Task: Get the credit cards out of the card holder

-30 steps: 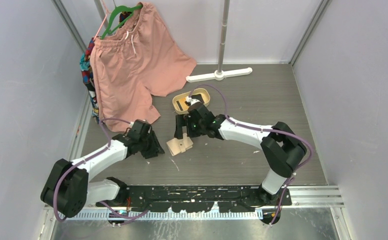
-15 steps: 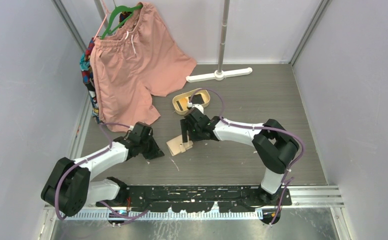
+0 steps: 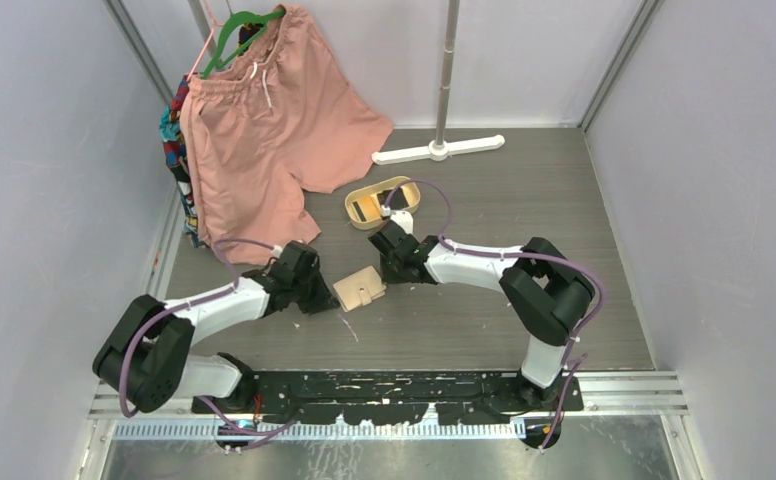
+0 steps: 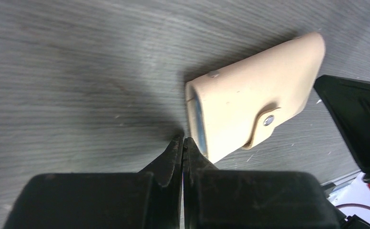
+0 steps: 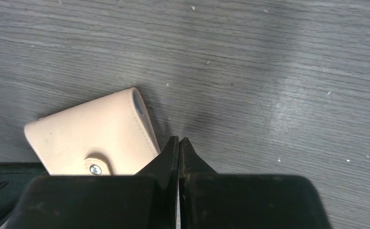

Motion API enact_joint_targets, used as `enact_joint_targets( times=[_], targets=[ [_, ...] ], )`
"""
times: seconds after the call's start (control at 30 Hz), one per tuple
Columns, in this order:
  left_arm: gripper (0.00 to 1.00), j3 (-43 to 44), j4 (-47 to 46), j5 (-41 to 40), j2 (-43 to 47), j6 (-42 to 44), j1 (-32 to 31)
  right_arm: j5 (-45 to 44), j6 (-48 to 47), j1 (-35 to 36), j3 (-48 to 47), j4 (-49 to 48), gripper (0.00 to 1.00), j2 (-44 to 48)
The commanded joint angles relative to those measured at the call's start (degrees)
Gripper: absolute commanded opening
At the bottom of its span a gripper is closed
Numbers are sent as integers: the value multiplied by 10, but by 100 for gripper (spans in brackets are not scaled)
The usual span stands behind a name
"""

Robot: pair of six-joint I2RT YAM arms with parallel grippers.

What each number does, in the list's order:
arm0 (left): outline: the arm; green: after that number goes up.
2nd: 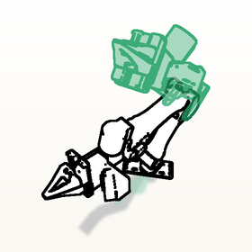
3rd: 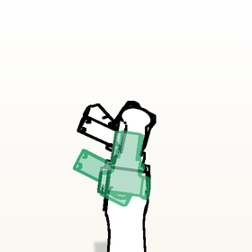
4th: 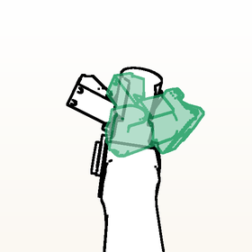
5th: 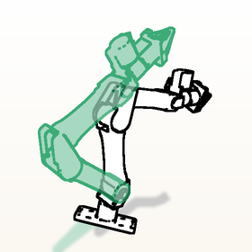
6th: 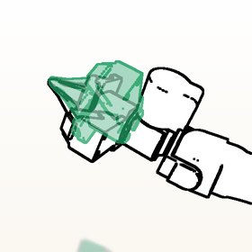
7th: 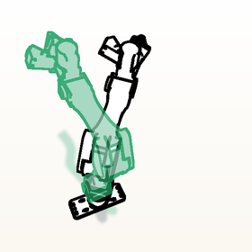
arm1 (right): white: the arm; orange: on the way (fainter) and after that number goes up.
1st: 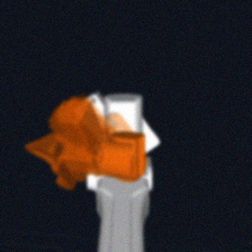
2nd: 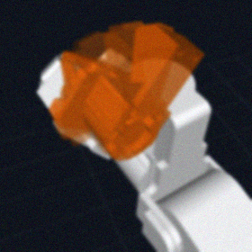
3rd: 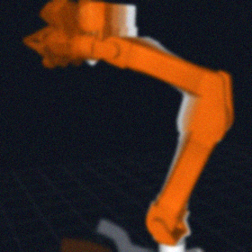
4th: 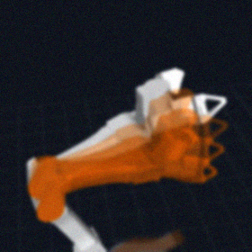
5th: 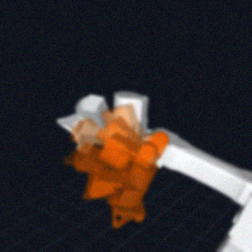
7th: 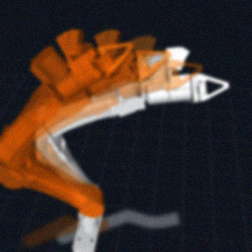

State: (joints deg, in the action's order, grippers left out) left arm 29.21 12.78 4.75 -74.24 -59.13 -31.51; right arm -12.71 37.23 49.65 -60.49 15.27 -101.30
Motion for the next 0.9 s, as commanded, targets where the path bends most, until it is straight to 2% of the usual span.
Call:
enact_joint_targets(
  times=[0.0, 0.57, 0.73, 0.87],
  targets=[
    [0, -8, -12, -40, -49, -5, -19, -27, -2, -2, -17, -2, 1, 0],
    [0, 6, -37, -41, -77, -23, -44, 45, 19, 17, -9, -15, 1, -7],
    [0, 5, -34, -41, -76, -25, -49, 33, 19, 19, -10, -11, 2, -3],
    [0, 6, -8, -43, -51, -18, -49, 5, -4, 3, -25, 18, 15, 8]
  ],
)
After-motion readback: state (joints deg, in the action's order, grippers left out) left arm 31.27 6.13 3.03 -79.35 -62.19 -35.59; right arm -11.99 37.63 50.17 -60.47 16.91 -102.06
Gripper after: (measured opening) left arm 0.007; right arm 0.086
